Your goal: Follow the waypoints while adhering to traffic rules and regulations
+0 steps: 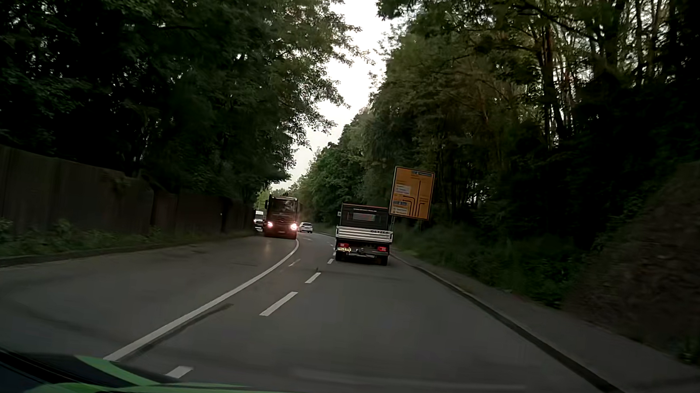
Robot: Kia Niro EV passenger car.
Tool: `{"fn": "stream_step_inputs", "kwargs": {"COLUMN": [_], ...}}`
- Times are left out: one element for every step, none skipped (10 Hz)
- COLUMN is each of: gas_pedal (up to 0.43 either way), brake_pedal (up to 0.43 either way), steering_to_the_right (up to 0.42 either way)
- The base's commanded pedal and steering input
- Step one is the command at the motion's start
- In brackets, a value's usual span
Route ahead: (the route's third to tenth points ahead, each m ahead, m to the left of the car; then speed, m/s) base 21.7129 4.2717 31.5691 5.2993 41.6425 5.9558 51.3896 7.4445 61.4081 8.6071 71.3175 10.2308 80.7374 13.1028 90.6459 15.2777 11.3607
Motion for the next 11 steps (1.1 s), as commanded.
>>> {"fn": "stream_step_inputs", "kwargs": {"gas_pedal": [0.02, 0.02, 0.02, 0.02, 0.02, 0.02, 0.02, 0.02, 0.02, 0.02, 0.02], "brake_pedal": [0.0, 0.0, 0.0, 0.0, 0.0, 0.0, 0.0, 0.0, 0.0, 0.0, 0.0], "steering_to_the_right": [-0.005, -0.005, -0.006, -0.01, -0.013, -0.014, -0.014, -0.015, -0.016, -0.019, -0.023]}}
